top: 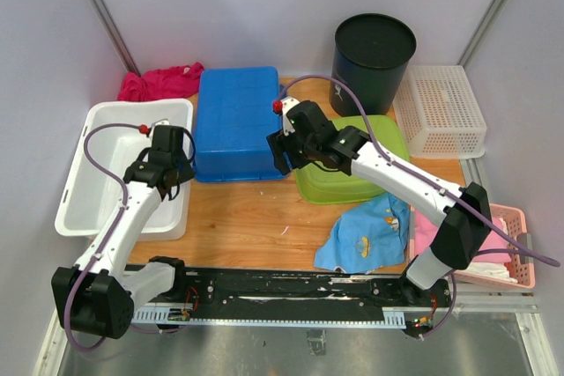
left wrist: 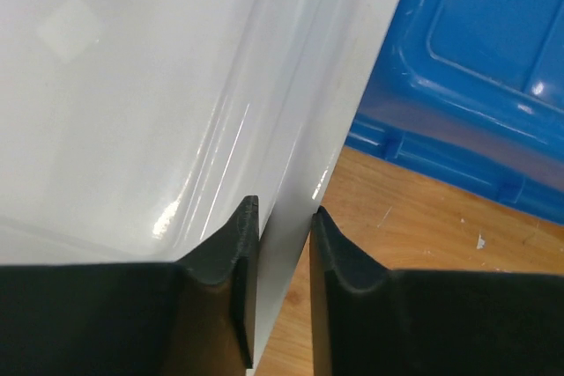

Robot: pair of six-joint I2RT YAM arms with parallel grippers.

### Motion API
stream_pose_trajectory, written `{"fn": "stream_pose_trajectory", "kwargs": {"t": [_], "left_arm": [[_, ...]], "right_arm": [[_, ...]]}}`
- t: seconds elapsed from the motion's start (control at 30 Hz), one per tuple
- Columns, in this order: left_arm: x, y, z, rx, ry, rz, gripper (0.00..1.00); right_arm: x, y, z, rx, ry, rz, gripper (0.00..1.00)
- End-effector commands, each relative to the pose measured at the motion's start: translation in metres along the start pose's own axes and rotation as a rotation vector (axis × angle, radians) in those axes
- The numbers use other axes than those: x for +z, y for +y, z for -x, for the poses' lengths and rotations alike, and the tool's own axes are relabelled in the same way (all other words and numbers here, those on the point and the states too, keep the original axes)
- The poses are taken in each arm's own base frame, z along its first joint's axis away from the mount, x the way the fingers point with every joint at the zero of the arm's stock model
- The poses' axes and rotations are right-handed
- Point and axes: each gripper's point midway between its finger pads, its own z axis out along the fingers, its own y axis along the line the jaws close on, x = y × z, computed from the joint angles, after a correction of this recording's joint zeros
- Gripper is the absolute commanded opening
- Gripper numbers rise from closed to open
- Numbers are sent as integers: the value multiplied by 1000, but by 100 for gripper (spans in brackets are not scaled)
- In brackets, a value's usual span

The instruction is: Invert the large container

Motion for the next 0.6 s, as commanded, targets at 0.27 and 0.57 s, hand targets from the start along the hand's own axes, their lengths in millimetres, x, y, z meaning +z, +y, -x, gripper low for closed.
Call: {"fn": "stream_pose_trajectory", "kwargs": {"t": [0.27,0.57], "left_arm": [[-68,-3,72,-107,-216,-60,0],[-138,0,122,-134,-365,-122,0]], "right_arm": [[84,19,-13,99,41,60,30],[132,14,1,97,45,16,29]]}}
